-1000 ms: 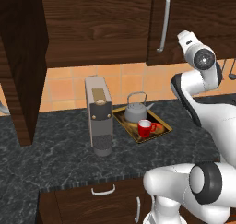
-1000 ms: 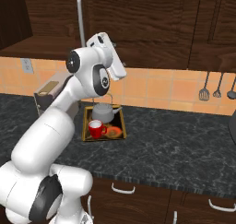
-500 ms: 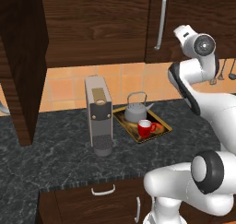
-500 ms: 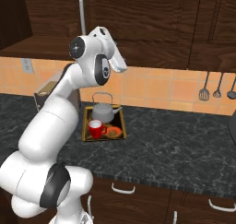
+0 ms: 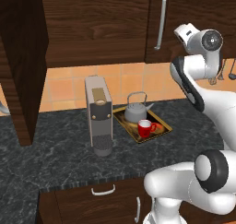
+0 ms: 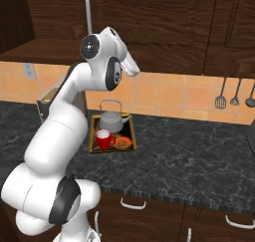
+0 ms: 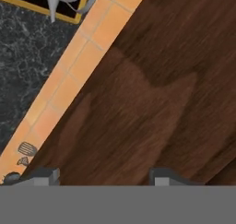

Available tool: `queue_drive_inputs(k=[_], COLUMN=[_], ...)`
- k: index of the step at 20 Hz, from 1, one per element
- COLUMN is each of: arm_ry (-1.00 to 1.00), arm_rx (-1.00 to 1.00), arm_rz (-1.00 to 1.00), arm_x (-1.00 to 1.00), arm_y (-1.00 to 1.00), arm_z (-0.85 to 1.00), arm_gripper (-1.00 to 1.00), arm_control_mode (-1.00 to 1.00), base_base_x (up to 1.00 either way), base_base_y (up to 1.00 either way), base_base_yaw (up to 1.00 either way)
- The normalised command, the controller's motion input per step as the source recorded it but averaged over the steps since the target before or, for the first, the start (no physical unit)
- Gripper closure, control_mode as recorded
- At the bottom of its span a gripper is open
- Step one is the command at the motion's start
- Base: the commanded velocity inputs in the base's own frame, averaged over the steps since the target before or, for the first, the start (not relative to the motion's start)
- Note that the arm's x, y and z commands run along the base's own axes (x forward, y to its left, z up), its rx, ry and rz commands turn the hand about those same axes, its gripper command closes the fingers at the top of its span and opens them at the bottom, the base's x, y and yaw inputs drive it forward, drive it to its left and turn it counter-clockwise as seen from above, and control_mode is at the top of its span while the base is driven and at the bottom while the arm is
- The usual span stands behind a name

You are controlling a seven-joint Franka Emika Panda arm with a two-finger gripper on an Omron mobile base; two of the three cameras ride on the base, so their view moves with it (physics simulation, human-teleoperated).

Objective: Pick the kettle from the counter and place it on the tray. Then pick the mug from the cabinet and place it on the tray. Then close the cabinet doors.

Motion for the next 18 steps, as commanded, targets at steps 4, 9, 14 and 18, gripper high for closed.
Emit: queue_drive_inputs(k=[4,9,14,18], arm_ry=[0.20,0.20,0.12,0.02], arm_rx=[-0.01,0.00,0.03,0.01], arm_rz=[0.00,-0.01,-0.03,-0.01], arm_x=[0.02,-0.31,-0.68,-0.91], arm_y=[-0.01,-0.07,-0.04,-0.02], arm_z=[-0.69,-0.55,-0.08,-0.12], arm_gripper=[-1.00,-1.00,-1.00,-1.00], arm_control_mode=[-1.00,-1.00,-1.00,-1.00], base_base_x=[0.00,0.00,0.00,0.00], base_base_y=[0.00,0.00,0.00,0.00], base_base_yaw=[0.00,0.00,0.00,0.00])
